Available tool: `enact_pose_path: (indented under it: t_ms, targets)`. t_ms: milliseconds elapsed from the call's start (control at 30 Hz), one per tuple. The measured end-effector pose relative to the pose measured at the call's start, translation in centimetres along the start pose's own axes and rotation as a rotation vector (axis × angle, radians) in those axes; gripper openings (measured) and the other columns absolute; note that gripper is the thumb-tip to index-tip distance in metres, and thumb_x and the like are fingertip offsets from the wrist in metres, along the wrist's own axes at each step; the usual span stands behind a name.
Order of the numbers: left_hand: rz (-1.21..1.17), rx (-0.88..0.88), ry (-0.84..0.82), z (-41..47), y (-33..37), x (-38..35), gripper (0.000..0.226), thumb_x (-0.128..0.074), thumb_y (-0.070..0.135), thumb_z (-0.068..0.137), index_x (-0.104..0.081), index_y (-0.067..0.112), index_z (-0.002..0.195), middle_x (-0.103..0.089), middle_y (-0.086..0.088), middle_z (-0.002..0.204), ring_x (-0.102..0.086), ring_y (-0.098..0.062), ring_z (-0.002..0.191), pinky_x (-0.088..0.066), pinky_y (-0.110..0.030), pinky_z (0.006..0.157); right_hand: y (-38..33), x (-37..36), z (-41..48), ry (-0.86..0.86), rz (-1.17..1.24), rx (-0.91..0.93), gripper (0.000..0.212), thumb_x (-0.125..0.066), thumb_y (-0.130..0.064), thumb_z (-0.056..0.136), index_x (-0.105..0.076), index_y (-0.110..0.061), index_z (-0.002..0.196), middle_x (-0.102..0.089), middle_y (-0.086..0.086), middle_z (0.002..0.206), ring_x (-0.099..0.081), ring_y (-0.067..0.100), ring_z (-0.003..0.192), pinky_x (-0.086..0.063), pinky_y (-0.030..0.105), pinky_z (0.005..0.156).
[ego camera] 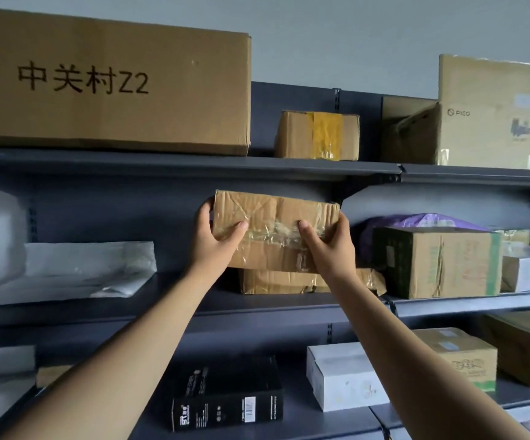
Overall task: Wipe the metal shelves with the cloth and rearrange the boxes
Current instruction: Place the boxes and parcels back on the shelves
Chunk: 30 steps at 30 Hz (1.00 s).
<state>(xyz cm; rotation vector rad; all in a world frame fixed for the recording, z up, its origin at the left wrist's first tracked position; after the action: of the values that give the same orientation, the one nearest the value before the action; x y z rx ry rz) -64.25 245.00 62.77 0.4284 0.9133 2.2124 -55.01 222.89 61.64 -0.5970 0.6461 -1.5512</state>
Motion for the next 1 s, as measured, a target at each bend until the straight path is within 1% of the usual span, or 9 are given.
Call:
enact_pose_path:
  t_ms: [100, 200, 300, 400, 533, 633, 700, 867, 1000]
  targets:
    - [0.009, 0.018, -0.002, 1.3, -0.5, -0.8, 0.080, -0.076, 0.030, 0.089, -0.033, 0.019, 0.154, -0.050, 0.002, 0.147, -0.049, -0.015, 0.131, -0.041, -0.033, 0.106, 0.6, -0.3, 1.4, -0.007, 0.004, 0.017, 0.067, -0.079, -0.050, 0.083, -0.049, -0.024, 0.136, -0.067, -0.006, 0.117, -0.066, 0.011, 0.104, -0.058, 0.038, 0.093]
    - [0.025, 0.061, -0.013, 1.8, -1.2, -2.1, 0.084, -0.075, 0.030, 0.090, -0.027, 0.020, 0.158, -0.045, -0.001, 0.152, -0.046, -0.017, 0.135, -0.037, -0.028, 0.104, 2.1, -0.6, 2.6, -0.023, -0.001, -0.001, 0.068, -0.078, -0.051, 0.082, -0.049, -0.022, 0.135, -0.067, -0.004, 0.115, -0.067, 0.013, 0.103, -0.059, 0.042, 0.091]
    - [0.078, 0.095, -0.006, 2.2, -2.2, -3.3, 0.085, -0.074, 0.033, 0.090, -0.025, 0.021, 0.158, -0.043, 0.002, 0.154, -0.043, -0.019, 0.139, -0.032, -0.024, 0.099, 3.8, -0.9, 3.8, -0.053, -0.044, -0.017, 0.060, -0.077, -0.049, 0.084, -0.049, -0.022, 0.129, -0.065, -0.006, 0.109, -0.066, 0.016, 0.099, -0.058, 0.046, 0.090]
    - [0.138, 0.117, -0.021, 2.6, -3.8, -4.2, 0.085, -0.076, 0.034, 0.089, -0.027, 0.021, 0.157, -0.049, 0.002, 0.149, -0.049, -0.019, 0.133, -0.035, -0.025, 0.097, 5.4, -1.3, 4.7, -0.096, -0.068, -0.035, 0.053, -0.076, -0.046, 0.087, -0.046, -0.028, 0.127, -0.064, -0.006, 0.108, -0.066, 0.018, 0.100, -0.057, 0.045, 0.091]
    - [0.178, 0.138, -0.037, 3.2, -5.5, -5.4, 0.089, -0.076, 0.034, 0.089, -0.022, 0.021, 0.159, -0.042, 0.001, 0.155, -0.044, -0.020, 0.138, -0.036, -0.030, 0.109, 7.6, -1.9, 5.5, -0.135, -0.084, -0.082, 0.063, -0.075, -0.048, 0.087, -0.045, -0.022, 0.135, -0.066, -0.002, 0.113, -0.067, 0.021, 0.103, -0.057, 0.041, 0.089]
    - [0.184, 0.140, -0.030, 3.6, -6.1, -6.1, 0.088, -0.075, 0.031, 0.090, -0.021, 0.020, 0.159, -0.042, 0.001, 0.153, -0.045, -0.020, 0.137, -0.035, -0.028, 0.105, 8.6, -2.2, 6.0, -0.143, -0.097, -0.100, 0.067, -0.074, -0.052, 0.086, -0.044, -0.021, 0.137, -0.067, 0.000, 0.116, -0.067, 0.021, 0.104, -0.057, 0.045, 0.091]
    - [0.187, 0.143, -0.022, 3.8, -6.4, -6.6, 0.089, -0.074, 0.031, 0.091, -0.019, 0.019, 0.160, -0.039, 0.000, 0.157, -0.042, -0.021, 0.140, -0.033, -0.029, 0.108, 9.1, -2.3, 6.3, -0.143, -0.102, -0.114, 0.068, -0.073, -0.054, 0.086, -0.043, -0.022, 0.138, -0.067, 0.000, 0.118, -0.067, 0.022, 0.105, -0.057, 0.046, 0.092]
    - [0.206, 0.162, -0.023, 3.9, -6.7, -7.3, 0.087, -0.071, 0.031, 0.093, -0.016, 0.020, 0.160, -0.037, 0.000, 0.158, -0.041, -0.022, 0.141, -0.031, -0.026, 0.103, 9.4, -2.3, 6.6, -0.146, -0.103, -0.128, 0.067, -0.073, -0.047, 0.089, -0.042, -0.020, 0.142, -0.065, 0.000, 0.121, -0.064, 0.021, 0.109, -0.053, 0.038, 0.092]
    - [0.248, 0.171, -0.032, 3.6, -6.6, -7.2, 0.087, -0.070, 0.031, 0.094, -0.014, 0.023, 0.161, -0.034, 0.001, 0.161, -0.038, -0.023, 0.144, -0.033, -0.035, 0.114, 9.5, -2.2, 6.7, -0.156, -0.124, -0.144, 0.064, -0.073, -0.044, 0.090, -0.043, -0.018, 0.140, -0.065, -0.001, 0.120, -0.064, 0.022, 0.108, -0.051, 0.035, 0.088]
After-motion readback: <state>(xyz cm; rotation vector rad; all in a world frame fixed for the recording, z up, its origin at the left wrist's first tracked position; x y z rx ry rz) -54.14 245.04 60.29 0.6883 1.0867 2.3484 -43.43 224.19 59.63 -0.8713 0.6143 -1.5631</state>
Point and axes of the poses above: each hand's wrist, its own z-axis towards the middle knuckle, its own x-axis out of the back of the hand, y = z × x, the point moved 4 cm from there along z, towards the middle knuckle
